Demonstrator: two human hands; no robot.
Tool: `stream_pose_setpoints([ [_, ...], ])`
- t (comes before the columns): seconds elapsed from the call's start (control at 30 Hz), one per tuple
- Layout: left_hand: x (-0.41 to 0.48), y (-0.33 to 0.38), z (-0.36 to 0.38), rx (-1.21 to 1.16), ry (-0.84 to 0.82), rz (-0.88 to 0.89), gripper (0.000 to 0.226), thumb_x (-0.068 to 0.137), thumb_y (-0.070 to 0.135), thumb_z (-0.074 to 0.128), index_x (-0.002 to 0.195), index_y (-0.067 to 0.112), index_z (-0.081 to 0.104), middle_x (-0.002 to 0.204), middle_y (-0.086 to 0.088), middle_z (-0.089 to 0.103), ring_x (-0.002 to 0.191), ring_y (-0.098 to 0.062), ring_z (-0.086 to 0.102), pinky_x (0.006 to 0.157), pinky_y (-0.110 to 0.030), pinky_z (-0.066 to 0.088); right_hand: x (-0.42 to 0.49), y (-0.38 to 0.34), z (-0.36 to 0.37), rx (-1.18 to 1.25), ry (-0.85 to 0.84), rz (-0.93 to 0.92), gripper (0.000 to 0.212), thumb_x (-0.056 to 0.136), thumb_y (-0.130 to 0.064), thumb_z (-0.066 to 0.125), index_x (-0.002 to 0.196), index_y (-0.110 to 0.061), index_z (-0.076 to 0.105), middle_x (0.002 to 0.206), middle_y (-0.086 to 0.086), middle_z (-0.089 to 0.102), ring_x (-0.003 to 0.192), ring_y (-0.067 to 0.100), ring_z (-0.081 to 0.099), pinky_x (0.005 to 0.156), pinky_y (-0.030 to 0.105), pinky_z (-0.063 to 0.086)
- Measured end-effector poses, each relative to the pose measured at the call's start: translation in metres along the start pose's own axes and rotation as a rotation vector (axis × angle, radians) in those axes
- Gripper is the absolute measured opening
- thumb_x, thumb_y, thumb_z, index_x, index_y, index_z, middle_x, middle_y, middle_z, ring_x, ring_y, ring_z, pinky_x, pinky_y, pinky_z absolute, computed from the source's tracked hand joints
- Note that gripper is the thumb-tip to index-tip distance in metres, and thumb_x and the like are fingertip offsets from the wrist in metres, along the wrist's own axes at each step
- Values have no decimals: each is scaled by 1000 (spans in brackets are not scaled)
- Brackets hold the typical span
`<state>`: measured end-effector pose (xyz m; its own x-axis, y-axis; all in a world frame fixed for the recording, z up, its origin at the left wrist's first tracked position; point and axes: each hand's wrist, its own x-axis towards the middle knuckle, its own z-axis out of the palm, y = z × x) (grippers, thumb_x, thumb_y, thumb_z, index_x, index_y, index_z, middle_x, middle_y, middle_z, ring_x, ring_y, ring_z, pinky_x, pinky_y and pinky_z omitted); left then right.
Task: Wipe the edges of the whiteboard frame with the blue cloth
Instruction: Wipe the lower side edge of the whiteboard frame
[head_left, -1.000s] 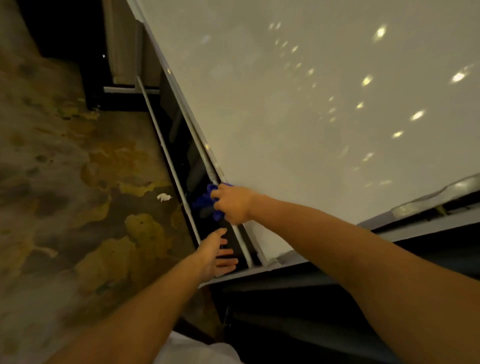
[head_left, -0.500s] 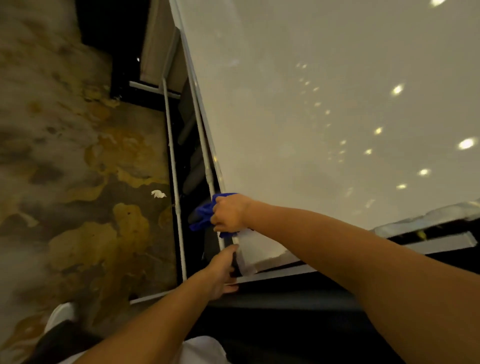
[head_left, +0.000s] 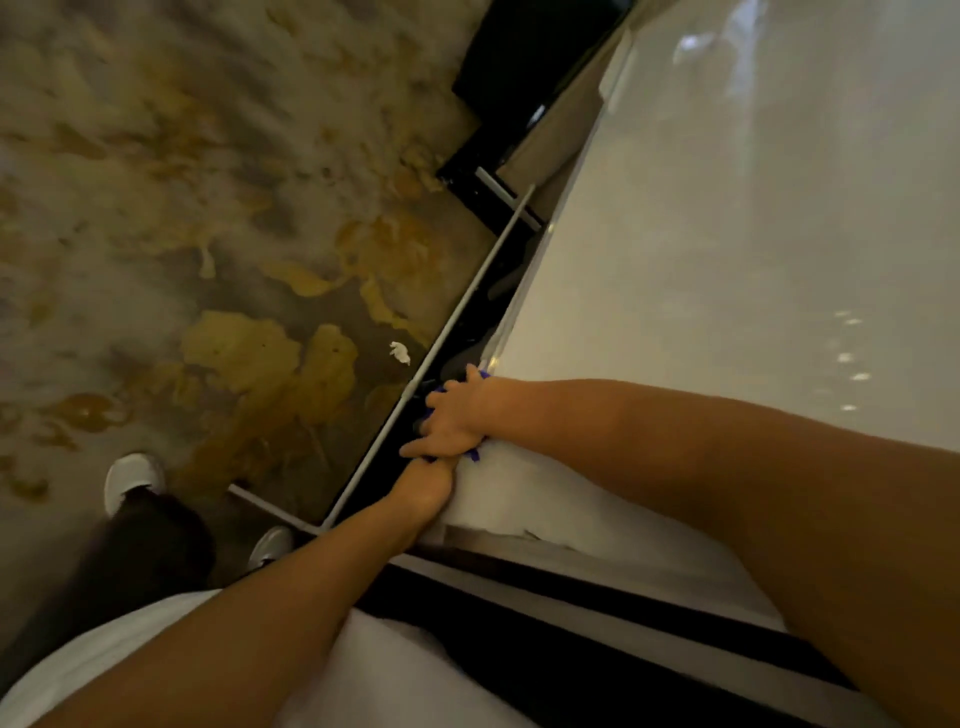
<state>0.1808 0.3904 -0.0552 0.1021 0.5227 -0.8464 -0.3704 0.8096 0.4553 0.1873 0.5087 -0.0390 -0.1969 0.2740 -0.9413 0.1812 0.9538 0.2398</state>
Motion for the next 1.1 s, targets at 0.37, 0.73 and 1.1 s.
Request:
stream_pose_setpoints([
  [0.37,-1,-5,3,297,229,312,38,102,35,30,96,12,60,102,-14,65,87,-27,59,80,-42,48,-16,16,-14,-44,55,99,72,95,-66,19,152,-22,27,161,11,15,143,41,21,115,59,17],
  [0.73,-10,-19,-3,192,280,327,43,98,45,37,72,16,57,77,-2,58,73,-17,56,71,-30,43,-33,69,-35,-392,66,87,45,103,-33,30,144,-17,40,149,14,37,135,39,32,111,58,28],
  [1.1,-3,-17,-5,235,326,336,47,98,44,34,81,9,61,90,-13,64,80,-24,60,81,-35,50,-41,78,-44,-394,47,140,43,104,-32,32,144,-16,37,149,13,35,134,38,33,108,56,31],
])
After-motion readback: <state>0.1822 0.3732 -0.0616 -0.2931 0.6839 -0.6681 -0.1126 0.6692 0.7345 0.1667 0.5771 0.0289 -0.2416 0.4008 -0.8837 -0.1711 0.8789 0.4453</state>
